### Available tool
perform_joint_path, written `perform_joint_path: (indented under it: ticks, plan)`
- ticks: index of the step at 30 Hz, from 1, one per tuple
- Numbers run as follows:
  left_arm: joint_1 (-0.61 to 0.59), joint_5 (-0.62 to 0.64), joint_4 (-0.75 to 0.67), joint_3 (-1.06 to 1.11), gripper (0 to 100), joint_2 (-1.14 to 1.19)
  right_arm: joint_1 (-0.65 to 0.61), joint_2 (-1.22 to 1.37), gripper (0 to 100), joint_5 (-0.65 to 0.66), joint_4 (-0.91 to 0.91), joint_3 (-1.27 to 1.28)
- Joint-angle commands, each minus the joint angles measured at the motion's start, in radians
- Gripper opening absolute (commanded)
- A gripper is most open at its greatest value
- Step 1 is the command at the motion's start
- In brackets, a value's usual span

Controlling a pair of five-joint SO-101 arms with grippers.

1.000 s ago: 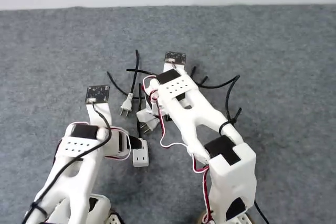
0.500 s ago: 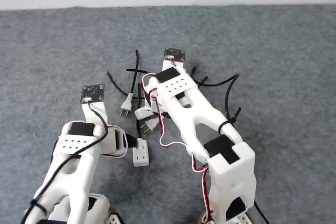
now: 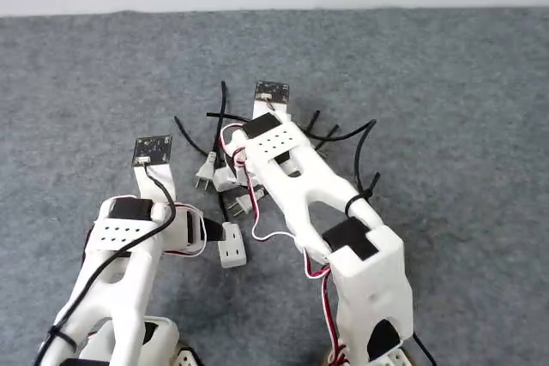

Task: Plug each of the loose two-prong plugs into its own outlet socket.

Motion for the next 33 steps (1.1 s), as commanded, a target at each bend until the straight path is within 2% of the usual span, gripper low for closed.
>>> perform_joint_path:
  ticks: [1, 20, 30, 33]
  plan:
    - [-0.005, -0.012, 0.012, -0.042, 34, -0.006, -0.021, -0.002, 10.4, -0.011, -0.005, -0.075]
    - [0.003, -0.034, 0.02, -0.041, 34, -0.002, -0.021, 0.061, 10.8, -0.003, 0.064, -0.083]
    - [0.003, -0.034, 0.017, -0.038, 34, 0.0, -0.016, 0.189, 10.3, -0.002, 0.162, -0.23]
    - [0.003, -0.034, 0.017, -0.038, 34, 0.0, -0.022, 0.186, 5.6, 0.002, 0.168, -0.239]
